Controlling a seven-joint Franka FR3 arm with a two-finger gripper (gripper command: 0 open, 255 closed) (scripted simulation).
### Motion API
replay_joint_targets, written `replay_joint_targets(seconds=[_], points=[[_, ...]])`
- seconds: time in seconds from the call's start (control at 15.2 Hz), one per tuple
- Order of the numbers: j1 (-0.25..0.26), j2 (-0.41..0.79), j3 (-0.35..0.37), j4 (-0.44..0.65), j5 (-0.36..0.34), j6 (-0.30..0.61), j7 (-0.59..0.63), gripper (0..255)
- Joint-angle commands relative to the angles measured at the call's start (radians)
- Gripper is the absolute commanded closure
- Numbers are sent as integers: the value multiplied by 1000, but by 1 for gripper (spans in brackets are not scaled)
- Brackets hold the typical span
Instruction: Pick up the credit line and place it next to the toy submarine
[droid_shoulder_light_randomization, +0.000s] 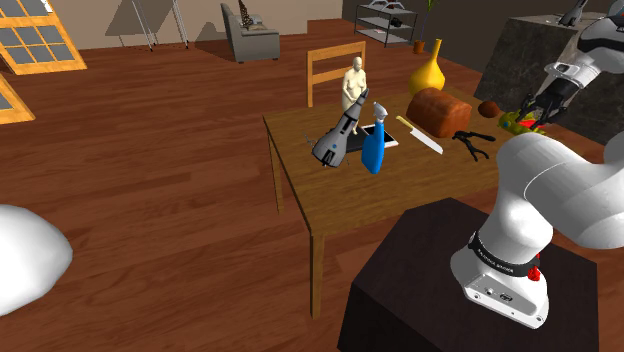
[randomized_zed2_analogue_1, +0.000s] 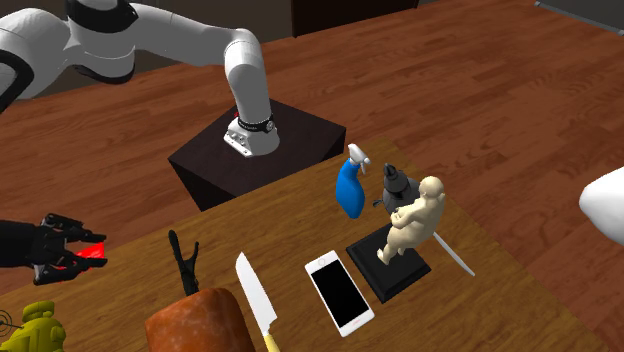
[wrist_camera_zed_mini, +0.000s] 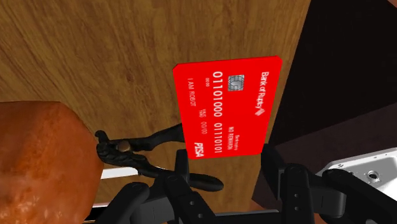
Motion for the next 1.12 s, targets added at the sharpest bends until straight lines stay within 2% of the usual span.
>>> replay_joint_targets(seconds=[0.0, 1.06], points=[[-6, -9, -7, -20, -8, 20, 0, 255], [1, -99, -86, -73, -82, 141, -21, 255]])
